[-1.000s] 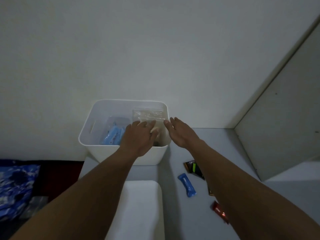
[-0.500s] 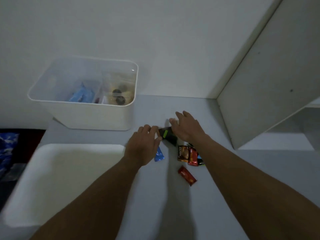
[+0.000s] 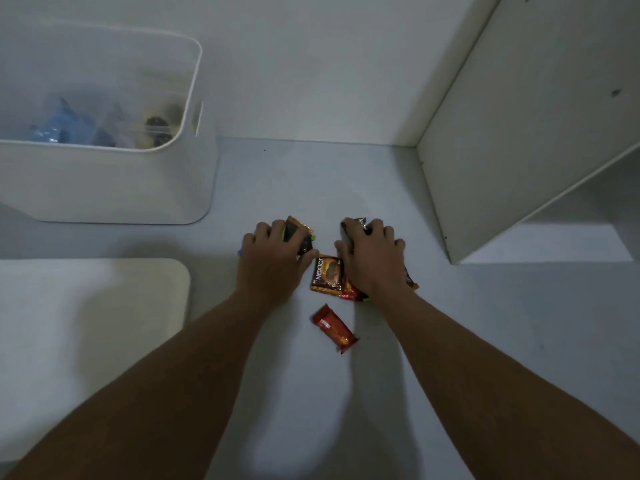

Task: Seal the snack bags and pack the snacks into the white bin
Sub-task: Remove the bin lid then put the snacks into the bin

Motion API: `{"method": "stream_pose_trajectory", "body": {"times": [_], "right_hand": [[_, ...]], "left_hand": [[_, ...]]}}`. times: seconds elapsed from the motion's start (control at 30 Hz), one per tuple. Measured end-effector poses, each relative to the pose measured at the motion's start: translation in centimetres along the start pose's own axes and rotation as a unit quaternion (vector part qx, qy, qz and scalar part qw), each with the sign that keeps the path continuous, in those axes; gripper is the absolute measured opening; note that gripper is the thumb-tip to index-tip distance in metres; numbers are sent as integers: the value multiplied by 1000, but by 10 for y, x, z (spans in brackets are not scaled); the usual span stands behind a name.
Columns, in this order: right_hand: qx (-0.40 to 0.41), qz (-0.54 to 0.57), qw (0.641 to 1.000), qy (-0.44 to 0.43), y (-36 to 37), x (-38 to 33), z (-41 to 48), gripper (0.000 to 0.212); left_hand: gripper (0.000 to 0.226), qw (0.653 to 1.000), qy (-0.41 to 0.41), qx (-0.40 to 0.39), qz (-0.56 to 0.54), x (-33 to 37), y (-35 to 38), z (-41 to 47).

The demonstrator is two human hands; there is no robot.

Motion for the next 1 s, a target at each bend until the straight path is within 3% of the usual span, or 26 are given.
{"method": "stream_pose_trajectory", "body": {"times": [0.1, 0.33, 0.47, 0.73, 1.0], "right_hand": [[24, 49, 998, -25, 0, -2, 3, 36], [39, 60, 997, -32, -23, -1, 8, 36], [55, 65, 996, -28, -61, -2, 13, 33], [101, 119, 987, -33, -174, -45, 35, 31], [146, 188, 968, -77, -272, -153, 73, 25]], "left_hand": [[40, 998, -6, 19, -59, 2, -5, -2], [35, 996, 25, 13, -84, 3, -23, 4], [38, 993, -26, -14, -114, -2, -61, 20], [36, 987, -12, 96, -126, -18, -199, 44], [36, 968, -106, 177, -139, -128, -314, 55]]}}
Point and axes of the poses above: each hand's wrist, its own z-axis towards the middle knuckle, its own y-axis out of the palm, x = y × z, the point moved 7 cm from there along z, towards the middle knuckle, and after that the axes turned 13 degrees about -z, right-handed, at the moved point
